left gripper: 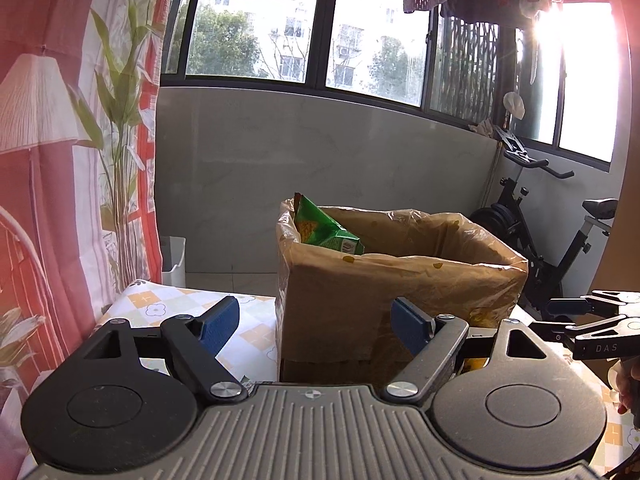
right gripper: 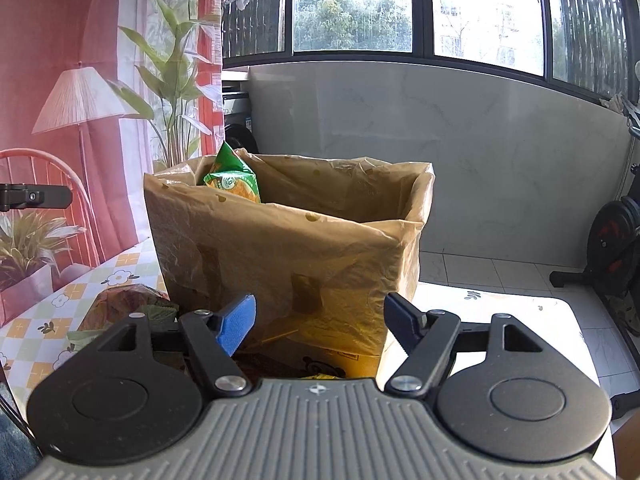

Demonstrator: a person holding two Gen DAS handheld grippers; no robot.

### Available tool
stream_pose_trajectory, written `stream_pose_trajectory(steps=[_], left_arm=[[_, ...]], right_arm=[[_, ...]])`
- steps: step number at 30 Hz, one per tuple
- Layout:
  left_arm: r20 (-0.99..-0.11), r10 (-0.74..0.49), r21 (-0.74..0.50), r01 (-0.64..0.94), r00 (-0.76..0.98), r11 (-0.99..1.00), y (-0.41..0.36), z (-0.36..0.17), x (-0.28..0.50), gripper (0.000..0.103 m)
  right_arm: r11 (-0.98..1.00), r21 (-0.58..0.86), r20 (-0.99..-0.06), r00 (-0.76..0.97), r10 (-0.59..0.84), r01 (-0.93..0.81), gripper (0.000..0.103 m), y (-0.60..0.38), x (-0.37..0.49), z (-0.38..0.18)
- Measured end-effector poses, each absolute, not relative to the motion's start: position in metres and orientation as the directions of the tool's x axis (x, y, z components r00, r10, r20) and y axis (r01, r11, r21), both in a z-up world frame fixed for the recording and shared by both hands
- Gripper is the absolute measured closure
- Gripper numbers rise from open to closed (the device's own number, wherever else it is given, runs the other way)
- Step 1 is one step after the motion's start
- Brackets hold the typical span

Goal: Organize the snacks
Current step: 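Move both open tools from the box back down to the snack pile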

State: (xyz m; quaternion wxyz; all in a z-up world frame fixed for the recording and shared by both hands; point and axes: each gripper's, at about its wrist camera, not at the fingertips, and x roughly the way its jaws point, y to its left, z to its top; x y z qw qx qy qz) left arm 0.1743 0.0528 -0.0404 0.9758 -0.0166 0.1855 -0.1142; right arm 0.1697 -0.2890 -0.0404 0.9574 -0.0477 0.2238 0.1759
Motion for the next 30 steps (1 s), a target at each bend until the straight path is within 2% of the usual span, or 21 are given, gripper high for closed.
stream_pose_trajectory(steps=[8, 15, 23, 30], left_arm=[[-0.378, -0.212, -0.082, 0.195, 0.901, 0.977, 0.063, -0.067, 0.161, 0.019], [-0.389, -0.155, -0.099, 0.125, 0.908, 0.987, 0.064, -0.092, 0.149, 0.019], [-0.406, -0.119, -0.108, 0.082, 0.906, 0.991, 0.063, -0.115, 0.139, 0.019], [-0.409, -0.103, -0.111, 0.063, 0.907, 0.992, 0.064, -0.12, 0.138, 0.019]], right_arm=[[0.935, -0.052, -0.495, 0.822, 0.28, -0.35, 0.029, -0.304, 0.157, -0.075], [0.942, -0.027, -0.549, 0.792, 0.266, -0.335, 0.029, -0.319, 0.152, -0.111], [0.945, 0.007, -0.5, 0.817, 0.287, -0.328, 0.029, -0.317, 0.156, -0.109], [0.965, 0.031, -0.518, 0.822, 0.238, -0.259, 0.029, -0.3, 0.191, -0.109]])
